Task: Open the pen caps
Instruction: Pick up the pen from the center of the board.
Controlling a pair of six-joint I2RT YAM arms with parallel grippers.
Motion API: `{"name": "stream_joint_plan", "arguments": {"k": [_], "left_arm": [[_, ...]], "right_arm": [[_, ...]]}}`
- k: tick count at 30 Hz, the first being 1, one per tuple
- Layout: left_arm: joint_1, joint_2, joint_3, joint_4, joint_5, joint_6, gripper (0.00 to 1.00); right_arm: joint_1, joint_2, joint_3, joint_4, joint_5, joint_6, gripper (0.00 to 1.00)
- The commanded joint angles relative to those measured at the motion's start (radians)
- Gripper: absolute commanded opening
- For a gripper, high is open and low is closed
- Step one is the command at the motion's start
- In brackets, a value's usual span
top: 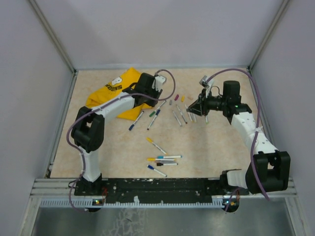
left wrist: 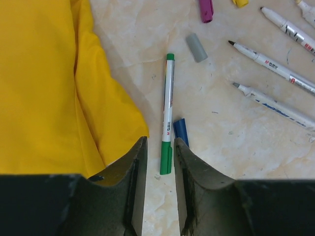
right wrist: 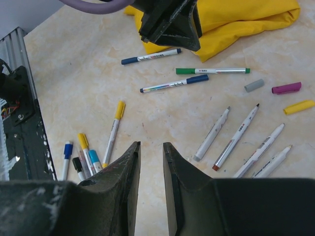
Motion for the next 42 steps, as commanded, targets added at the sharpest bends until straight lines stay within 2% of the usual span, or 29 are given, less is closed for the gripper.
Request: {"name": "stream_joint_plan", "arguments": {"k": [1,6,15,42], "left_arm": [[0.009,0.042,0.045,-0.090,0.044,0.046,0.33],[0.021,0.072,0.043,-0.119,0.054,0.049,0.33],[0.028,0.114,0.051,-0.128,0.056,0.053,0.40],[0.044,0.172,0.059,-0.185,0.082,0.047,0.35]], "right_arm": [[-0.009,-0.028,0.006,0.031,-0.015,-0.001,0.25],[-0.009,-0.026,0.005,0.033,-0.014,-0.002,0.25],[-0.009,-0.026,0.005,0.032,-0.010,-0.004,0.25],[-0.010,-0.026,0.006,0.030,-0.011,-0.004,0.25]]}}
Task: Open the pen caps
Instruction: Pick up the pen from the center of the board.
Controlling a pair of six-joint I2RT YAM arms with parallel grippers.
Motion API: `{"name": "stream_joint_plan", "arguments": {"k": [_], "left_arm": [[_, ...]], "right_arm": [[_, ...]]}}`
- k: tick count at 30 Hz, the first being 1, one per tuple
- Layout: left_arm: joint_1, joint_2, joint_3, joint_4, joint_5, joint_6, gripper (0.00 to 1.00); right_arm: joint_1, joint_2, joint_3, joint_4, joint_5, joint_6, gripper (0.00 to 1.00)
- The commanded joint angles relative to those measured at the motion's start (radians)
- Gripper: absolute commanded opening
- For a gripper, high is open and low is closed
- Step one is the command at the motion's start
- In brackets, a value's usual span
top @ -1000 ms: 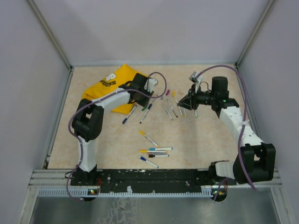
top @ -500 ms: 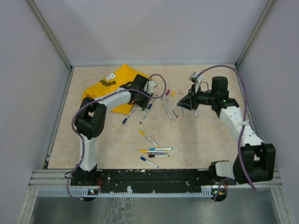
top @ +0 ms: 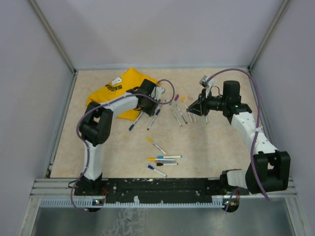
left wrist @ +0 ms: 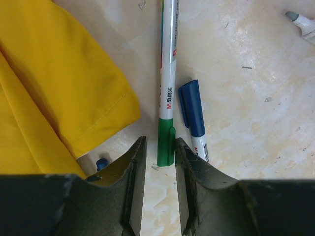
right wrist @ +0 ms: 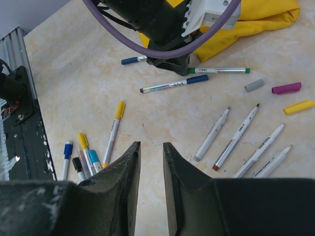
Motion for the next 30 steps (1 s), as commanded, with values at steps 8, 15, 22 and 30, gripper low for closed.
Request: {"name": "stream_joint_plan", "arguments": {"k": [8,15,22,30], "left_arm": [[0.008,-0.010,0.005,-0.019,0.019,0.003,0.21],[0.011,-0.075,-0.053,0.026,-0.010,-0.006,0.02],[0.011,-0.176,-0.132,0.089,-0.024,-0.024,0.00],[0.010,-0.312,-0.274,0.173,0.113,-0.075,0.00]], "right_arm": [[-0.010,-0.029,0.007,0.029,-0.012,-0.002,0.25],[-0.010,-0.029,0.006,0.032,-0.014,-0.003,0.25],[-0.010,-0.036,0.002,0.032,-0.018,-0.009,0.25],[-0.010,-0.059,-0.021,0.048,-0.043,-0.050,0.25]]}}
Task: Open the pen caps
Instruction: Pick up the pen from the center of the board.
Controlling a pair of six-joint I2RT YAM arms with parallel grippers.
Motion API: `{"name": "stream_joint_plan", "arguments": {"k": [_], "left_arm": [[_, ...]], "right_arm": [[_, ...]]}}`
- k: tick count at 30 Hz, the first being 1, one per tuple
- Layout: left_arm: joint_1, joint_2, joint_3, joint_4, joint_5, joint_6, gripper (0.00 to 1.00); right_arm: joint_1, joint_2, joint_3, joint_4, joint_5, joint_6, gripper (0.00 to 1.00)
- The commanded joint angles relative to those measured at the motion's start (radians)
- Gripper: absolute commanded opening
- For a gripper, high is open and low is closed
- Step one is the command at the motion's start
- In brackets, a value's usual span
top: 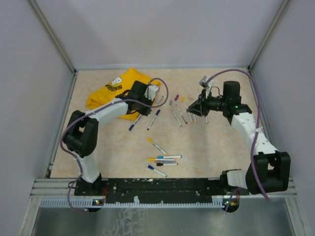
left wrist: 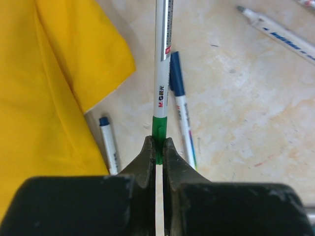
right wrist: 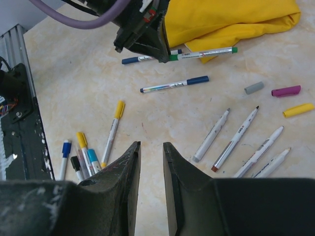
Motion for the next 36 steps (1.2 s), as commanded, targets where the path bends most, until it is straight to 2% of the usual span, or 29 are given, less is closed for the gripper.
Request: {"name": "stream_joint_plan", "arguments": {"k": [1,5,7,10,13,21,32,36], "left_arm": [[0.005,-0.104,-0.096,0.088,0.152,-0.050,0.00],[0.004,-0.170,-0.196,0.166,0.368,-0.079,0.00],[0.004,-0.172,-0.217,0.174,0.478,-0.096,0.00],[0.001,-0.153,-0.238,0.184,0.614,-0.113,0.00],[-0.018,-0.126,-0.251,0.188,0.684,-0.117,0.00],[-0.109,-0.060,-0.190,0.134,0.704,-0.095,0.00],[-0.176,-0.016,-0.145,0.101,0.705,-0.084,0.00],[-0.179,-0.020,-0.145,0.093,0.712,-0.079,0.00]], "right_arm": [[-0.009,-0.065,-0.032,0.058,-0.051,-0.052,0.25],[0.008,-0.118,-0.108,0.086,-0.124,-0.226,0.26],[0.053,-0.169,-0.169,0.059,-0.124,-0.452,0.29],[0.134,-0.246,-0.289,0.032,-0.044,-0.841,0.44],[0.168,-0.267,-0.351,0.037,0.005,-1.026,0.49],[0.302,-0.253,-0.377,0.054,0.309,-1.211,0.47],[0.435,-0.171,-0.398,0.052,0.530,-1.323,0.43],[0.463,-0.141,-0.398,0.053,0.595,-1.341,0.37]]}}
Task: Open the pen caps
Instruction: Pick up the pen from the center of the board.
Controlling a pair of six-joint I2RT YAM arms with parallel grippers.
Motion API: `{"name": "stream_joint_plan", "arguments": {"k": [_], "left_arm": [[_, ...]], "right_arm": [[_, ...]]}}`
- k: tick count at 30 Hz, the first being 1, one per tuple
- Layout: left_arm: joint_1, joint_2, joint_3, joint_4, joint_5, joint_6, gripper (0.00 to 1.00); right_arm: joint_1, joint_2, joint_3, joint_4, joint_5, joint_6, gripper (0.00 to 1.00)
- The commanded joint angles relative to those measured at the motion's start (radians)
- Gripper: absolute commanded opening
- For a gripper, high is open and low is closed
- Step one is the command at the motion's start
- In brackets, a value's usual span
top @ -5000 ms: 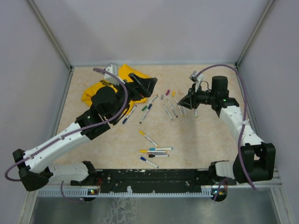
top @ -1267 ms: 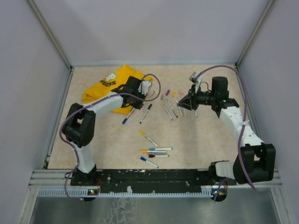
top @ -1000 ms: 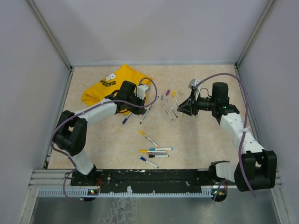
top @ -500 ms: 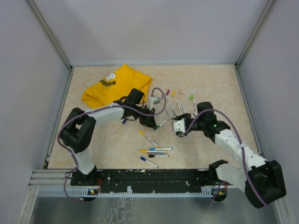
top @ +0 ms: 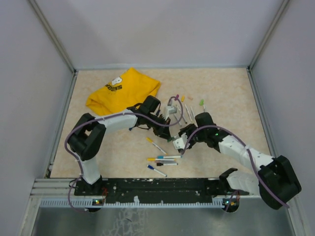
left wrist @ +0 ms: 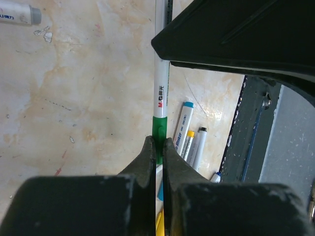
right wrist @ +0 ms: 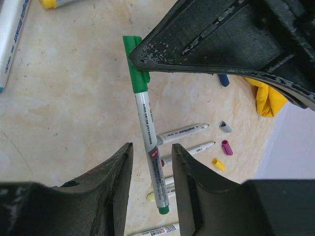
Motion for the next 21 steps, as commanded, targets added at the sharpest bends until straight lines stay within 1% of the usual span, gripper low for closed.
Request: {"name": "stream_joint_plan", "arguments": {"k": [1,5,7,9,13,14,16,17,21], "left_arm": [[-0.005,0.006,0.027,-0.020,0.038,0.024,0.00],[-0.006,-0.001,0.027,-0.032,0.036,0.033,0.00],[-0.006,-0.006,0.025,-0.034,0.036,0.034,0.00],[-0.006,-0.012,0.021,-0.034,0.034,0.034,0.00],[-0.006,-0.035,0.005,-0.023,0.031,0.033,0.00],[-0.006,-0.040,0.000,-0.017,0.034,0.030,0.00],[-0.006,-0.046,-0.003,-0.013,0.042,0.031,0.00],[-0.006,-0.047,-0.005,-0.013,0.044,0.032,0.00],[-0.006,-0.044,-0.010,-0.012,0.044,0.030,0.00]], "right_arm": [[0.038,0.032,0.009,0.024,0.113,-0.060,0.35],[0.078,0.072,0.024,0.018,0.194,-0.061,0.19],[0.092,0.086,0.027,0.020,0.225,-0.061,0.13],[0.101,0.092,0.029,0.021,0.242,-0.060,0.11],[0.103,0.089,0.029,0.025,0.241,-0.045,0.10],[0.102,0.089,0.029,0.029,0.239,-0.039,0.11],[0.104,0.085,0.024,0.048,0.236,-0.022,0.17],[0.104,0.083,0.021,0.050,0.235,-0.021,0.18],[0.104,0.079,0.023,0.048,0.229,-0.013,0.17]]}}
